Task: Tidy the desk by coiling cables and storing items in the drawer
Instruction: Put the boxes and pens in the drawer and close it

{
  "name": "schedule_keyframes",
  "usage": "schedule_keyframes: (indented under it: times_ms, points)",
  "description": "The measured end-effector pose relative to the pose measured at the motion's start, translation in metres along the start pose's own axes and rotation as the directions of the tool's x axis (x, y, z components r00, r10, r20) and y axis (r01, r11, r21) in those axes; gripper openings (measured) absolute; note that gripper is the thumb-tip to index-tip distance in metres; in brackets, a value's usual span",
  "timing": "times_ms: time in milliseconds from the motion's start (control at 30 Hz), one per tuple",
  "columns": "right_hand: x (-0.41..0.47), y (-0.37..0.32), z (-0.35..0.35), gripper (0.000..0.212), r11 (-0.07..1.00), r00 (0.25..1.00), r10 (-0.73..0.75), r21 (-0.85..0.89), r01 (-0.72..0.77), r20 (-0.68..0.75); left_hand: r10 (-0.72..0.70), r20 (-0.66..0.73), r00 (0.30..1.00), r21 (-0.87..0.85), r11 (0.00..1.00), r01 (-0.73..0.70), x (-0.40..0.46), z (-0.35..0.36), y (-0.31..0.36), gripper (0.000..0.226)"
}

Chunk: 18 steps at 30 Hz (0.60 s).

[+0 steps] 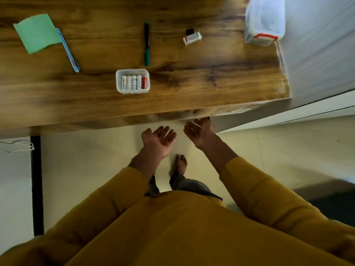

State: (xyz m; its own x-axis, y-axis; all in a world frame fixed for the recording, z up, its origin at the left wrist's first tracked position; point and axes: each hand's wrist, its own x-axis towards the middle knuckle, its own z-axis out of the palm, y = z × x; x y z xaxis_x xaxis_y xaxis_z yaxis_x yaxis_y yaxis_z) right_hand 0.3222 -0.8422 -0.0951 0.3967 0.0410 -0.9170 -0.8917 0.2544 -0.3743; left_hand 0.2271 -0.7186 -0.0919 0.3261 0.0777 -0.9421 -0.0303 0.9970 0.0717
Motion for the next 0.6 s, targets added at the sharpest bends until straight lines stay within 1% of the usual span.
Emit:
schedule_keyframes:
  times_ms: [133,267,400,500,600]
  points:
    - [0.013,-0.002,0.003,0.047,0.988,0.997,0.075,0.137,-0.073,-0.015,0.029,-0.025,0.999,-0.149,0.988,-0.032,0.013,0.011,-0.006,0.063]
    - [0.021,-0.004,0.005,0.050,0.961,0.992,0.128,0.247,-0.121,-0.010,0.041,-0.037,0.998,-0.272,0.961,-0.050,0.025,0.021,-0.006,0.065]
    - [0.030,-0.009,0.009,0.051,0.942,0.988,0.154,0.300,-0.150,0.013,0.050,-0.009,0.999,-0.339,0.940,-0.050,0.037,0.027,-0.004,0.063]
    - [0.035,-0.010,0.012,0.050,0.936,0.989,0.149,0.321,-0.146,0.015,0.053,-0.001,0.999,-0.346,0.937,-0.050,0.044,0.029,-0.006,0.061]
    - [0.041,-0.009,0.014,0.050,0.924,0.990,0.140,0.354,-0.142,0.033,0.040,0.033,0.999,-0.354,0.935,-0.026,0.050,0.031,-0.008,0.066]
